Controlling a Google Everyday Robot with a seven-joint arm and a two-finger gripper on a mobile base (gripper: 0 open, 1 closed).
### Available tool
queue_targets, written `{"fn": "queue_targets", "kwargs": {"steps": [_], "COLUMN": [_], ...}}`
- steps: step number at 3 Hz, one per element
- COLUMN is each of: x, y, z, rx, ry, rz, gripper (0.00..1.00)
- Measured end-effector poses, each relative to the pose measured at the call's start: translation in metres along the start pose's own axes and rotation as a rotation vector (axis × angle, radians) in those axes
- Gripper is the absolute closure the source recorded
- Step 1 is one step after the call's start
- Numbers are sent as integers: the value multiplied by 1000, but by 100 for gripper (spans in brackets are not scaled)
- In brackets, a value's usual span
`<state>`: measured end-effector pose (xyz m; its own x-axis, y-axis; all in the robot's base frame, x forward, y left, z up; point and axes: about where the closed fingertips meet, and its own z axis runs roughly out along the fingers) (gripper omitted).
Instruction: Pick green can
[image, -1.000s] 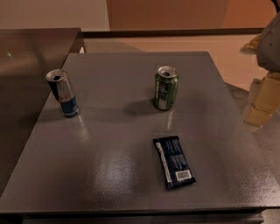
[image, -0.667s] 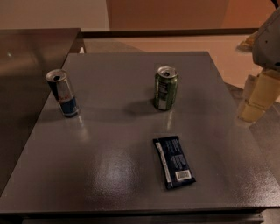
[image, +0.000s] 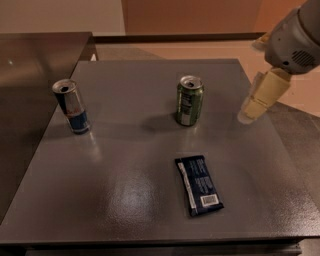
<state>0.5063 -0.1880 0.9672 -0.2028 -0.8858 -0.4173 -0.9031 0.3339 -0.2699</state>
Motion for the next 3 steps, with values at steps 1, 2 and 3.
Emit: {"fn": "queue_targets", "kwargs": {"steps": [1,2,3], "x": [-16,-30,-43], "y": [-19,-25,-22], "z": [27,54,75], "rx": [4,-25,-60], "ry": [-67,-99,-122], "rz": [32,59,68], "gripper": [0,0,0]}}
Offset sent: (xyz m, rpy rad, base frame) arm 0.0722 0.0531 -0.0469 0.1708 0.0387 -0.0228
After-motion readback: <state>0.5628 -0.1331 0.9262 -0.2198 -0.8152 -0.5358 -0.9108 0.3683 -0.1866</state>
